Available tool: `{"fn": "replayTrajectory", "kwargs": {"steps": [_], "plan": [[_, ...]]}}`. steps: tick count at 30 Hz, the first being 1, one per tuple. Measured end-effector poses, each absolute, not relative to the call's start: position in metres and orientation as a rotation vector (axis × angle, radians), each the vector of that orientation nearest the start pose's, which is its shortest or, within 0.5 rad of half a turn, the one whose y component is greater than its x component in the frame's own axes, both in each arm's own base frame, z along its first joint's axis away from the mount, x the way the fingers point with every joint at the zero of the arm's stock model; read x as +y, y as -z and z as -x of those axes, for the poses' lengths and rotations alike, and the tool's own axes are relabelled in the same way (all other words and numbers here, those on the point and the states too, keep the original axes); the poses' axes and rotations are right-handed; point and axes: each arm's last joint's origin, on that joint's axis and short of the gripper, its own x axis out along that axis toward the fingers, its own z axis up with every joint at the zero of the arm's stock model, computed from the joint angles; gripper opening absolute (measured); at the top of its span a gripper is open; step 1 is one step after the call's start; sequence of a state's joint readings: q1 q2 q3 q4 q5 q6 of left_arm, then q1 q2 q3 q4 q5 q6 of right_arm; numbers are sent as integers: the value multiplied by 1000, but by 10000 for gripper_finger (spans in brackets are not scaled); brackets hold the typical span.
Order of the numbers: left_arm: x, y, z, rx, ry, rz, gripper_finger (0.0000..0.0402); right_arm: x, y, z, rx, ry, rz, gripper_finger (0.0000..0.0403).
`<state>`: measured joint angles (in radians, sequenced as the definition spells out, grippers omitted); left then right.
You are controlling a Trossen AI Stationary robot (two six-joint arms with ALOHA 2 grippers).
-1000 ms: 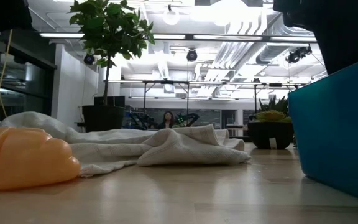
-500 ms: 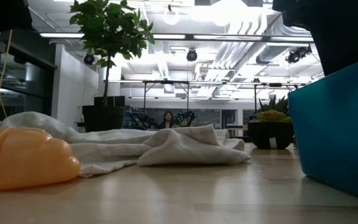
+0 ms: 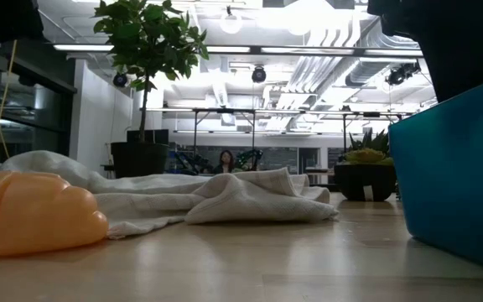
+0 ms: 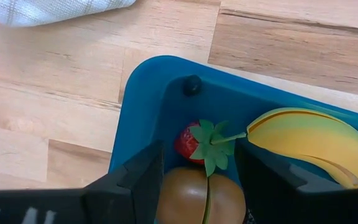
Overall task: Pick and placing Produce into tupperware
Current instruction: Move the left plant pot to the top left of the table
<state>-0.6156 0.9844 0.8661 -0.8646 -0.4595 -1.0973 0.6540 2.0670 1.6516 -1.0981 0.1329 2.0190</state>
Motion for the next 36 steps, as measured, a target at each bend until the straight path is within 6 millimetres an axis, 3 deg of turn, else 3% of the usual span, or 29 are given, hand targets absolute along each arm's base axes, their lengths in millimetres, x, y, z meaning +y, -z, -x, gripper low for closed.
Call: {"fn": "replayTrajectory", "kwargs": {"steps": [36], "plan": [[-91, -276, -151, 799, -318, 520, 156, 246, -203, -327, 1133, 940, -1124, 188]]}}
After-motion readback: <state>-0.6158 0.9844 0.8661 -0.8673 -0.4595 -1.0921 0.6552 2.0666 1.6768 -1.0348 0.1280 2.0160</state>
